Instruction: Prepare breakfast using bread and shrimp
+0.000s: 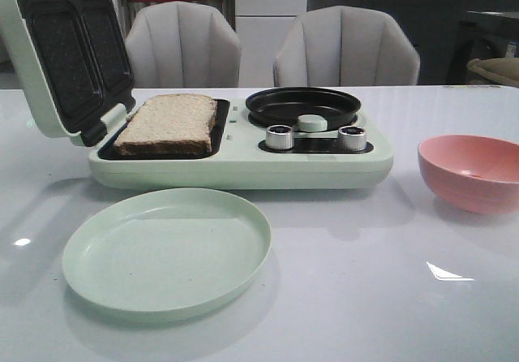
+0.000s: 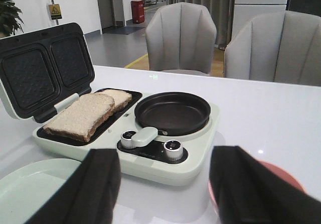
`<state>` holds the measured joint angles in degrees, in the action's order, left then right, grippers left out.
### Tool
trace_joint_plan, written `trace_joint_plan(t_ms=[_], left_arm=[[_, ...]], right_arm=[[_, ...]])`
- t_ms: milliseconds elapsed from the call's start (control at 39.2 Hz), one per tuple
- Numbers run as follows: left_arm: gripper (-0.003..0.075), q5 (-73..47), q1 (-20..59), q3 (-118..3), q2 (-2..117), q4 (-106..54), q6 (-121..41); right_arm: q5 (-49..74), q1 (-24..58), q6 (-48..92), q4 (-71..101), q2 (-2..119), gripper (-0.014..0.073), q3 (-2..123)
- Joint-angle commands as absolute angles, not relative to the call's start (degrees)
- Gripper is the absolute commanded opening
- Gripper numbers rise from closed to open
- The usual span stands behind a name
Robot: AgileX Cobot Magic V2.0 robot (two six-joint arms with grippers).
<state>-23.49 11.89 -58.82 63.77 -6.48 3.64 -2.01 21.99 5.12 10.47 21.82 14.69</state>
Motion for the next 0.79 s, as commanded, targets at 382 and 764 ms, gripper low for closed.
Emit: trace_joint_plan(t_ms=[382, 764], left_arm=[[0.0333, -20.78, -1.90, -69.80, 73.02, -19.42, 4.34], [0.0333, -25.67, -5.07, -76.25, 82.95, -31.34, 3.86]], right_arm=[[-6.38, 21.59, 5.33, 10.27, 21.99, 0.0495, 16.37], [-6.38, 21.59, 5.33, 10.27, 21.99, 0.0495, 16.37]])
